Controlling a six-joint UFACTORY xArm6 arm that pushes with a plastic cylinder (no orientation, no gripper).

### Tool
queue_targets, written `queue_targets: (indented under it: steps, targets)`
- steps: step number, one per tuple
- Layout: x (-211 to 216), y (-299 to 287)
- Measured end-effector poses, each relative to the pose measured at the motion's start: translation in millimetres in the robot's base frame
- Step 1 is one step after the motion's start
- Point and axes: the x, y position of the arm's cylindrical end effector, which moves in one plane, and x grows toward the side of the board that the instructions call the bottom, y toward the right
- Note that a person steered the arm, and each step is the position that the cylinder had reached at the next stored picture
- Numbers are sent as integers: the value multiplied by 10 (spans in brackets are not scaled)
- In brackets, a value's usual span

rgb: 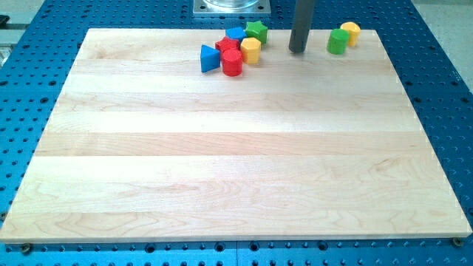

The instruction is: Push the green star into the red star

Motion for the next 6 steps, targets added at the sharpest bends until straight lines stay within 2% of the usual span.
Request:
queue_targets:
  steps: [3, 4, 5, 6]
  targets:
    - [-443, -320]
    - [-411, -874]
    - [-71, -1430]
    - [-352, -1624]
